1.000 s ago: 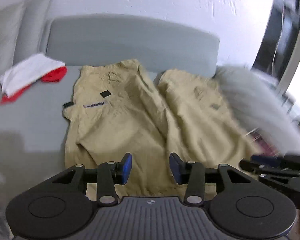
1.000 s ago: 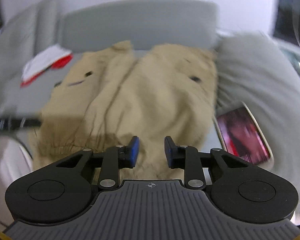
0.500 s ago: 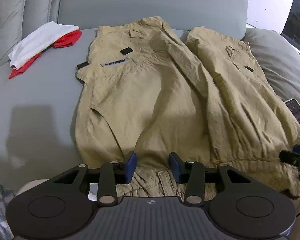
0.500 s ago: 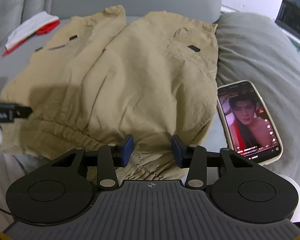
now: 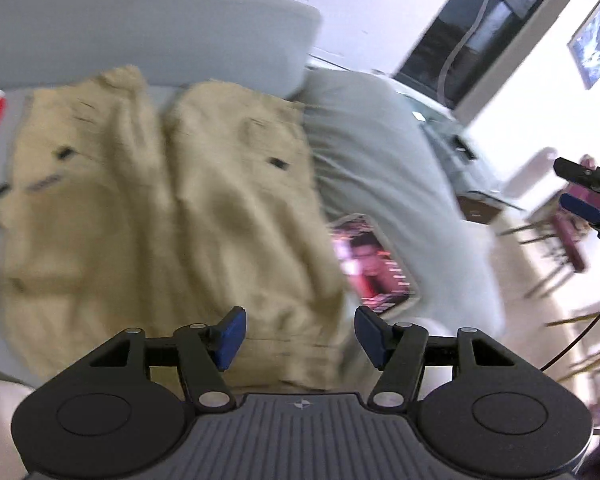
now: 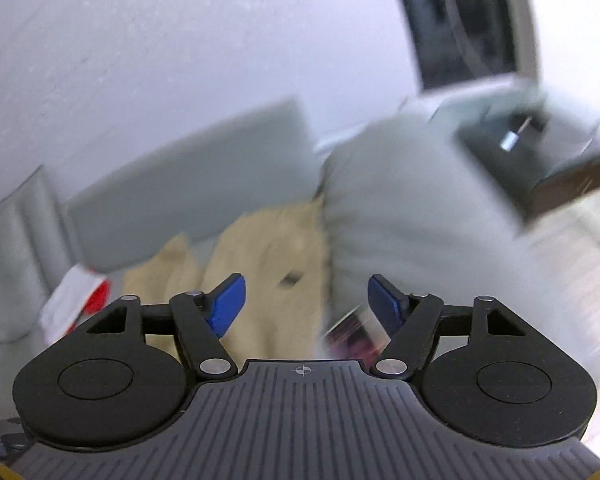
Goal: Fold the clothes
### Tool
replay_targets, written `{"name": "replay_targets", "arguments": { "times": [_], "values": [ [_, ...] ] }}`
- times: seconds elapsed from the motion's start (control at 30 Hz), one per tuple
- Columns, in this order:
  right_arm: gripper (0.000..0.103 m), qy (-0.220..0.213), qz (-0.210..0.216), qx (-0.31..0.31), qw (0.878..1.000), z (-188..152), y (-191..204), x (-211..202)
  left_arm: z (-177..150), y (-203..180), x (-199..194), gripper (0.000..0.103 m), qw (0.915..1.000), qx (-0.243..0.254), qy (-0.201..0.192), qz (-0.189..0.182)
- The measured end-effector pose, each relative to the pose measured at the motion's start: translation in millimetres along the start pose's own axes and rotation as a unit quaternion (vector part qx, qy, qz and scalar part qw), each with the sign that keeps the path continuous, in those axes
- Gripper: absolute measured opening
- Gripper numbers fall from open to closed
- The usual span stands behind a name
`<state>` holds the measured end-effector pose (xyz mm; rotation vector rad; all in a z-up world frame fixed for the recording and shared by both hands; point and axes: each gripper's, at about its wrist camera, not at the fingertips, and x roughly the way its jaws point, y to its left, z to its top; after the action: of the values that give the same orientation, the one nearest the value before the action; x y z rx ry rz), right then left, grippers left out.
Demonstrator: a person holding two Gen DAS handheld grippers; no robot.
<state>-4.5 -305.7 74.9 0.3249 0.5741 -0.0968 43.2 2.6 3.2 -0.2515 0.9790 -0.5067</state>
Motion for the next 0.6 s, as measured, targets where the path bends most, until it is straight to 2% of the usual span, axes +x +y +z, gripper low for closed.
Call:
{"name": "replay_targets", "arguments": {
  "times": [0.07, 0.1, 0.2, 0.23, 0.37, 0.4, 0.47, 0.5, 0.6],
  "values": [
    [0.077, -0.001, -0.018, -0.002, 1.000, 18, -12, -10, 2, -10, 20, 0.063, 0.9998, 0.006, 0.008, -0.016],
    [0.079, 0.002, -0.025, -0.002, 1.000, 27, -19, -14, 2, -15, 32, 0.063, 0.9998, 0.016, 0.006, -0.010],
    [0.082, 0.043, -0.010, 0.009, 0.999, 35, -33, 10, 2, -28, 70, 0.059, 0.9977, 0.058, -0.009, 0.032],
    [0.082, 0.067, 0.002, 0.019, 0.998, 31, -37, 29, 2, -33, 81, 0.059, 0.9961, 0.075, -0.012, 0.045],
    [0.080, 0.151, 0.068, 0.066, 0.984, 7, -49, 112, 0, -51, 111, 0.061, 0.9873, 0.146, -0.043, 0.045],
    [0.079, 0.160, 0.080, 0.078, 0.981, 2, -52, 134, -1, -56, 120, 0.062, 0.9837, 0.166, -0.051, 0.046],
    [0.074, 0.176, 0.094, 0.101, 0.975, -6, -55, 178, -3, -67, 143, 0.064, 0.9751, 0.207, -0.040, 0.068],
    [0.066, 0.180, 0.103, 0.112, 0.972, -9, -58, 199, -3, -71, 155, 0.064, 0.9723, 0.218, -0.031, 0.080],
    [0.055, 0.182, 0.134, 0.148, 0.963, -14, -68, 256, 0, -77, 186, 0.064, 0.9626, 0.247, -0.003, 0.111]
  ]
}}
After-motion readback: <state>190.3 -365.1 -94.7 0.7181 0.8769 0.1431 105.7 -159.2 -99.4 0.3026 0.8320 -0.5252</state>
